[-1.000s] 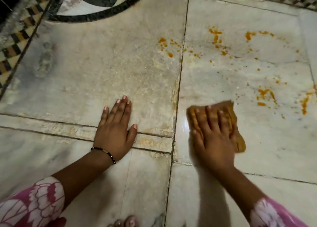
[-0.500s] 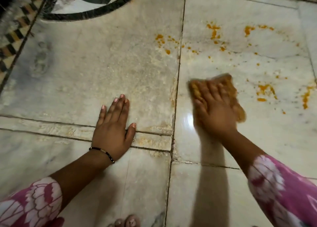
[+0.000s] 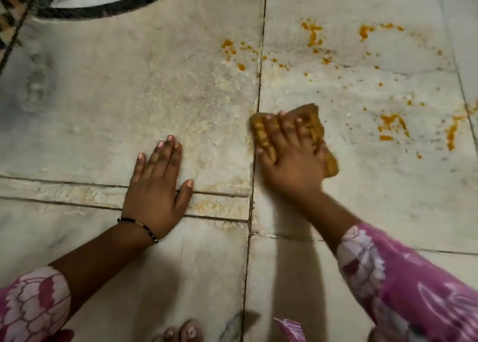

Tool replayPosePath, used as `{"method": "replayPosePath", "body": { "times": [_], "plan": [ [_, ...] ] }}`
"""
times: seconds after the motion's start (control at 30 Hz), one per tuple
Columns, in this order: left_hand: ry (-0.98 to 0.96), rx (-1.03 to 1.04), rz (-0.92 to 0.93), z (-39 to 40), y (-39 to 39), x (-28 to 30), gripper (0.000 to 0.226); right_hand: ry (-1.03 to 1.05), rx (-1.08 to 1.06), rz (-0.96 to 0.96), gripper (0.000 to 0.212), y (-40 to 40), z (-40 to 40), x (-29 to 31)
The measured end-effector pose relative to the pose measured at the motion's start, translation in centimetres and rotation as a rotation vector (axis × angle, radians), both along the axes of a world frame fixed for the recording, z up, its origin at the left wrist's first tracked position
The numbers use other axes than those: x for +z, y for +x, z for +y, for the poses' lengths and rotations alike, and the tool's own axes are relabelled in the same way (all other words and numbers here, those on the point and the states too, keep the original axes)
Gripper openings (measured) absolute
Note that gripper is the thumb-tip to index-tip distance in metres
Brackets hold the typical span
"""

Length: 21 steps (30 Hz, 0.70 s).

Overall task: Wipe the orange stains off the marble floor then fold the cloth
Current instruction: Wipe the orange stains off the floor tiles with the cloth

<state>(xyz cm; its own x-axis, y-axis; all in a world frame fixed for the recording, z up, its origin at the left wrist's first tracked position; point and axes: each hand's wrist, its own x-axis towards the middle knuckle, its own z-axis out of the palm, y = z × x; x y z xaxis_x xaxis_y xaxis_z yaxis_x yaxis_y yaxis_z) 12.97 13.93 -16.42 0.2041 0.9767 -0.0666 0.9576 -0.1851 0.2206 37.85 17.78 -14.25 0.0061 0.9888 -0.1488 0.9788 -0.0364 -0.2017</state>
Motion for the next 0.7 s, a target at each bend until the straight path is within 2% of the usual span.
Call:
{"method": "replayPosePath", "body": {
  "times": [0.13, 0.27, 0.33, 0.4, 0.47, 0.53, 0.6, 0.7],
  "plan": [
    [-0.001, 0.011, -0.010, 0.0, 0.1, 0.1, 0.069, 0.059, -0.210, -0.026, 0.071, 7.1, -2.1, 0.0],
    [0.007, 0.026, -0.004, -0.1, 0.4, 0.1, 0.069, 0.078, -0.441, -0.080, 0.073, 3.9, -9.6, -0.8],
    [0.010, 0.025, -0.001, -0.1, 0.3, 0.1, 0.069, 0.061, -0.346, -0.087, 0.073, -0.5, -11.8, -0.8],
    [0.003, 0.017, 0.004, -0.1, 0.2, 0.0, 0.069, 0.059, -0.112, -0.096, 0.072, -4.1, -12.1, -1.0],
    [0.001, 0.010, 0.000, -0.1, 0.2, 0.0, 0.070, 0.053, 0.126, -0.073, 0.071, -5.0, -9.5, -0.7],
    [0.003, -0.002, 0.000, 0.0, 0.1, -0.1, 0.070, 0.035, 0.270, -0.053, 0.069, -3.3, -5.6, -0.4],
    [0.005, 0.000, -0.002, 0.1, 0.0, 0.0, 0.070, 0.017, 0.296, -0.056, 0.069, -0.1, -2.5, -0.2],
    [0.006, 0.007, -0.014, 0.0, 0.0, 0.1, 0.069, 0.036, 0.090, -0.068, 0.069, 5.0, -2.8, 0.2]
  ]
}}
